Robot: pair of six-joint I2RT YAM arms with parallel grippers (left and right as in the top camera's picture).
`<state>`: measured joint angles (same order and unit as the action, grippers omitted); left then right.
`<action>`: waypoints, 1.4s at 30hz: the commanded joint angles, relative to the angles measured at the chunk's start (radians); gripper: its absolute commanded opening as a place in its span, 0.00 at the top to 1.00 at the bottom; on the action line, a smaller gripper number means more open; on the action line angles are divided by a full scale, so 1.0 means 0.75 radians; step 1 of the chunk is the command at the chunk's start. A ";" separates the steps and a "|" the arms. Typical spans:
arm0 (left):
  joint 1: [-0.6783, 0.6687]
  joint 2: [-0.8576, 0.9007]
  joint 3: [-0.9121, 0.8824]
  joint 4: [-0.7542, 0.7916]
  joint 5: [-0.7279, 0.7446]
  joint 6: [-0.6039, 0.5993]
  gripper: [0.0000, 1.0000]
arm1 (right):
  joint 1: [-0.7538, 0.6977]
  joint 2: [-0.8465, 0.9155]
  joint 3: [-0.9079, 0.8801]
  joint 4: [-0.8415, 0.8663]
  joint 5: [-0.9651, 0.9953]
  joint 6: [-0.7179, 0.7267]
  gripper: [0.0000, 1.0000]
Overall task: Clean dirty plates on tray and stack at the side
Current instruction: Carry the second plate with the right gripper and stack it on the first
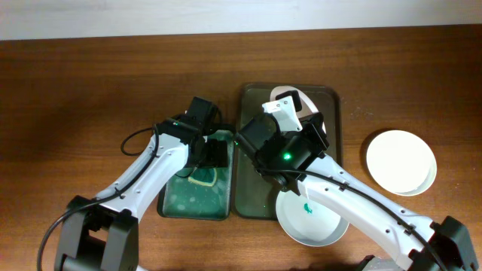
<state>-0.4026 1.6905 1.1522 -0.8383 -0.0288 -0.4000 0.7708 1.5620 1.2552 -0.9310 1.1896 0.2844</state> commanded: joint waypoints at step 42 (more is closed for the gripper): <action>0.004 -0.037 0.014 -0.001 0.010 0.011 0.00 | -2.020 0.154 -0.007 -0.248 -2.026 -0.081 0.42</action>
<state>-0.4026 1.6905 1.1522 -0.8413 -0.0254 -0.4000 -0.7437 1.7535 1.2537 -1.0882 -0.1322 0.3233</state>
